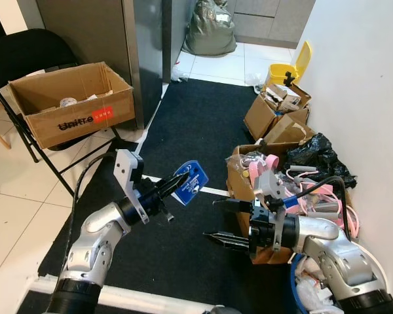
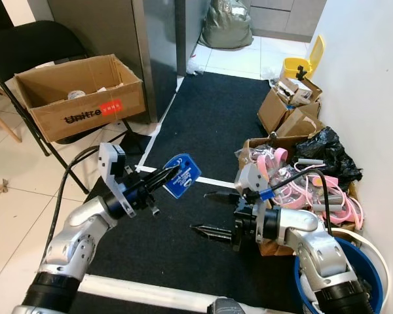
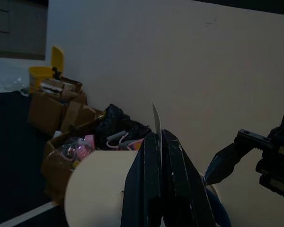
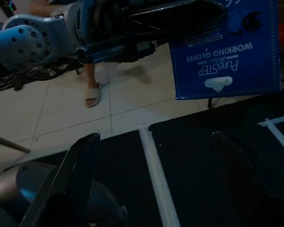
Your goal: Picking trash to rubbish bin
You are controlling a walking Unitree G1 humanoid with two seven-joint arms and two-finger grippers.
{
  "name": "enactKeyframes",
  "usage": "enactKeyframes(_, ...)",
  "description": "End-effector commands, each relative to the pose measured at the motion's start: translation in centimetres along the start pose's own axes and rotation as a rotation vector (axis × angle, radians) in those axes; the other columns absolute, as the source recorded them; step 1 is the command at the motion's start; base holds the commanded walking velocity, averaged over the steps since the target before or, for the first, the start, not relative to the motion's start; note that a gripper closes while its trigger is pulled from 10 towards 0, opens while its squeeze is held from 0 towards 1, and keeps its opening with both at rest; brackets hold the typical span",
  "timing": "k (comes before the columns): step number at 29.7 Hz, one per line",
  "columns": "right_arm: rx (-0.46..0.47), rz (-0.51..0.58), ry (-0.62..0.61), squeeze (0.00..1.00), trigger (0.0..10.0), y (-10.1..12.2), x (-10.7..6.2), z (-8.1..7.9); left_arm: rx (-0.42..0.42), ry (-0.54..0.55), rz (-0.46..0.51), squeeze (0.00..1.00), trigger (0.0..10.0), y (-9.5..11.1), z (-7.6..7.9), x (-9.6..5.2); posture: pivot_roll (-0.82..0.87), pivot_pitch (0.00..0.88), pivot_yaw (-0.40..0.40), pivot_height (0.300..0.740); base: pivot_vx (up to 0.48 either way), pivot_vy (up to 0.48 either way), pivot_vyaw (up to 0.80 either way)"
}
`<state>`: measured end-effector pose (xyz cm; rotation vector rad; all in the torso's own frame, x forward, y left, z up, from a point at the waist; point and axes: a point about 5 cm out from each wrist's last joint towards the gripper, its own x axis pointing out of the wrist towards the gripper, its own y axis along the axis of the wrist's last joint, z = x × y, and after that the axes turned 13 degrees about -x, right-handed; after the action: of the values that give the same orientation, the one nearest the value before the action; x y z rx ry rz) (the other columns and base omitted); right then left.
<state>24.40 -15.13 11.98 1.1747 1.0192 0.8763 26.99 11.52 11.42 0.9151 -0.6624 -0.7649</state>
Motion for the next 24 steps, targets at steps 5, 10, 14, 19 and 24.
enactKeyframes(5,-0.012,0.017,-0.015,0.00,10.0,0.41,-0.22,0.16,-0.013,-0.012,0.003,0.00,10.0,0.01,0.18,0.19,0.00,0.000,-0.014,0.740,0.451,0.000,0.00)
enactKeyframes(10,-0.016,0.027,-0.026,0.00,10.0,0.58,-0.18,0.32,-0.012,-0.016,0.004,0.00,10.0,0.09,0.18,0.16,0.00,0.000,-0.012,0.740,0.480,0.000,0.00)
enactKeyframes(14,-0.011,0.039,-0.032,0.00,10.0,0.66,-0.19,0.37,-0.010,-0.016,0.004,0.00,10.0,0.13,0.15,0.13,0.00,0.000,-0.014,0.740,0.480,0.000,0.00)
enactKeyframes(19,-0.013,0.043,-0.033,0.00,10.0,0.71,-0.22,0.39,-0.009,-0.016,0.006,0.00,10.0,0.14,0.15,0.13,0.00,0.000,-0.014,0.740,0.480,0.000,0.00)
enactKeyframes(24,-0.021,0.056,-0.031,0.00,10.0,0.76,-0.24,0.42,-0.008,-0.016,0.005,0.00,10.0,0.07,0.11,0.11,0.01,0.000,-0.016,0.740,0.480,0.000,0.00)
